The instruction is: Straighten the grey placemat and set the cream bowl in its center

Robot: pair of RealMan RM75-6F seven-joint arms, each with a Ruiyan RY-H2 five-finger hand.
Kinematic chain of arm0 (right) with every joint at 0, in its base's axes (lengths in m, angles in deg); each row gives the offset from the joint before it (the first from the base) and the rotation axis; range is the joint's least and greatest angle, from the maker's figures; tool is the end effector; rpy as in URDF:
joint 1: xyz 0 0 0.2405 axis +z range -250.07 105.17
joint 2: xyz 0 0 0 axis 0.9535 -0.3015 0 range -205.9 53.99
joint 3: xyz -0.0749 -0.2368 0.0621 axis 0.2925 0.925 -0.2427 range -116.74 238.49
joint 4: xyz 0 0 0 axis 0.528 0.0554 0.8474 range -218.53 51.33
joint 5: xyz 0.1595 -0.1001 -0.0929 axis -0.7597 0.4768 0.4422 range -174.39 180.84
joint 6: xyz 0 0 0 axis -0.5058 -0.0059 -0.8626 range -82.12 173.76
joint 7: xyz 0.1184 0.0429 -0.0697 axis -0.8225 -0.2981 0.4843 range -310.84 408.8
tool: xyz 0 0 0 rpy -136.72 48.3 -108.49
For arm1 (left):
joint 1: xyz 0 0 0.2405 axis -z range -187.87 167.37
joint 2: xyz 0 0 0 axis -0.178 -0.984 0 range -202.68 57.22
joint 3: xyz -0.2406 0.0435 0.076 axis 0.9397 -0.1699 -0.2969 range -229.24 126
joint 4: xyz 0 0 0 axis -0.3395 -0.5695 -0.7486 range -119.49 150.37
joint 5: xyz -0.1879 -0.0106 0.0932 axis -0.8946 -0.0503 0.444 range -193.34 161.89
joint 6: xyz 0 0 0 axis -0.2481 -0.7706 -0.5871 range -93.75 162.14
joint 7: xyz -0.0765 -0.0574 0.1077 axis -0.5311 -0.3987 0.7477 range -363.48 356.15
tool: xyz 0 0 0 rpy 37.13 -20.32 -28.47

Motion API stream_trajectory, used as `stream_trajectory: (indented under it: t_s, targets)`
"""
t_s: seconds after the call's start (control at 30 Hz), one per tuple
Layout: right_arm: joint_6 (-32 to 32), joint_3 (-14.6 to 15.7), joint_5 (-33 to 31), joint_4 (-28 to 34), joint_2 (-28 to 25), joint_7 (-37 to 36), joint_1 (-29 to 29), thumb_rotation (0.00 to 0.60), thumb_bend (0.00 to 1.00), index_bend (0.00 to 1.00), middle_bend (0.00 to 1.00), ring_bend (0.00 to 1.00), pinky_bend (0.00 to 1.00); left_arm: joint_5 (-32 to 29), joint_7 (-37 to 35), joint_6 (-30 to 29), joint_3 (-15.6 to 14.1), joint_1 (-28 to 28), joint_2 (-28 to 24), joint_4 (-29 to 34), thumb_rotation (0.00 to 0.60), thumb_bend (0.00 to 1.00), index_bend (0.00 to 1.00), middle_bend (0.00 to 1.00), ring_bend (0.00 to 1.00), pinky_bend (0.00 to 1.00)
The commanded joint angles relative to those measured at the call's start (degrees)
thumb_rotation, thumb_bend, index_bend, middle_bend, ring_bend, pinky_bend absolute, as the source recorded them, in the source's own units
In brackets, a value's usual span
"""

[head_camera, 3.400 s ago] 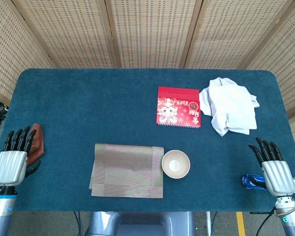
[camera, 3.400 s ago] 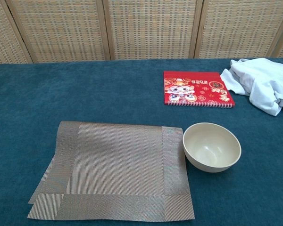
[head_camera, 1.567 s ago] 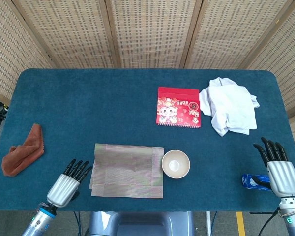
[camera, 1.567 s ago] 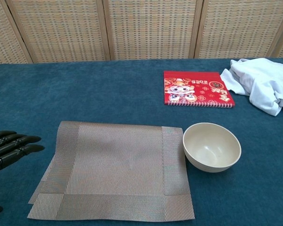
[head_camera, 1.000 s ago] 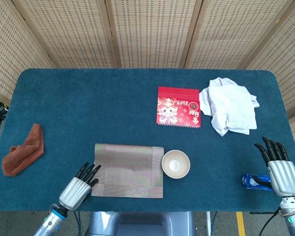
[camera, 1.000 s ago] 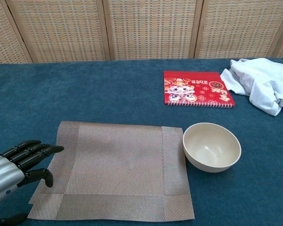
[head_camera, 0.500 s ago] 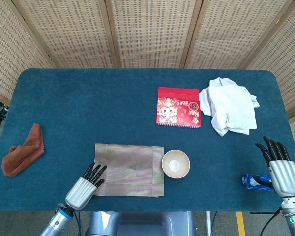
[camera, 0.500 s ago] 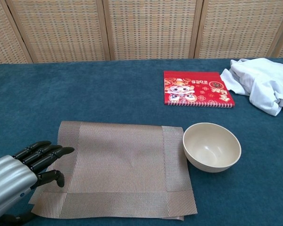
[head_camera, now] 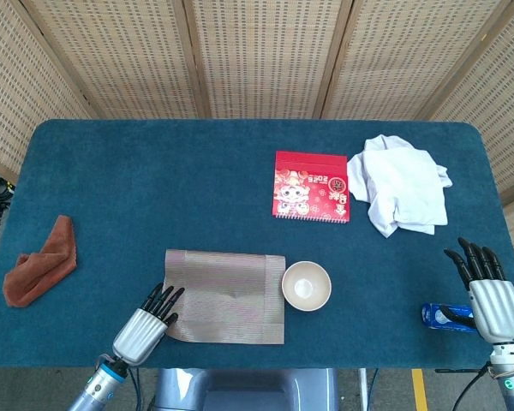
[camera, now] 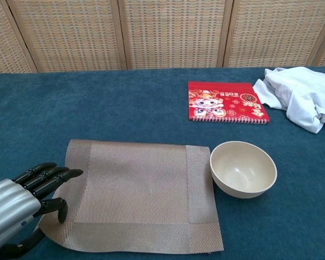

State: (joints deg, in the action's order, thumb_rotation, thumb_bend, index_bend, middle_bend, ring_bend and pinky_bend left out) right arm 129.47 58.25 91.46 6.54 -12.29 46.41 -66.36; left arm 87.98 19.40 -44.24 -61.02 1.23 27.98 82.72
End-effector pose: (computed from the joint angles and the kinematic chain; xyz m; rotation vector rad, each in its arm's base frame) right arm -0.3120 -0.1873 0.1594 1.4431 -0.8942 0.9230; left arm -0.2404 0.1479 -0.0666 -2.0146 -0.5788 -0.9061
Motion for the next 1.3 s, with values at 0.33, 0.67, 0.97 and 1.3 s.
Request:
stream_trajectory:
  t_s: [0.33,0.67,0.97,1.3]
  targets:
    - [-0.01,0.04,0.0,0.17,-0.13,-0.05,-0.05,0.6,0.27,0.16,0.0,0.0,0.0,-0.46,-0.22,-0.57,1.0,0.61,-0.82,1.5,0.6,0.57,0.6,0.0,0.0,0.0]
    - [0.03,0.03,0.01,0.2,-0.19,0.02,-0.09,0.6,0.27,0.16,0.0,0.0,0.0,-2.93,1.2,-0.13,6.06,3.26,-3.97,7.71,0.6,0.55,0.6,0.0,0.0,0.0]
    - [-1.21,-0.83,-2.26,-0.44,0.07,0.19,0.26,0.6,0.27,0.16,0.0,0.0,0.0,-12.82,8.26,8.86,19.91,11.93,-8.75,19.04,0.6,0.55,0.6,0.0,0.0,0.0]
    - [-2.64,-1.88,-4.63,-1.71,0.61,0.09,0.84,0.6,0.27,0.16,0.0,0.0,0.0,-25.21,16.2,16.25,29.79,20.9,-7.06,16.91,0.6,0.55,0.6,0.0,0.0,0.0]
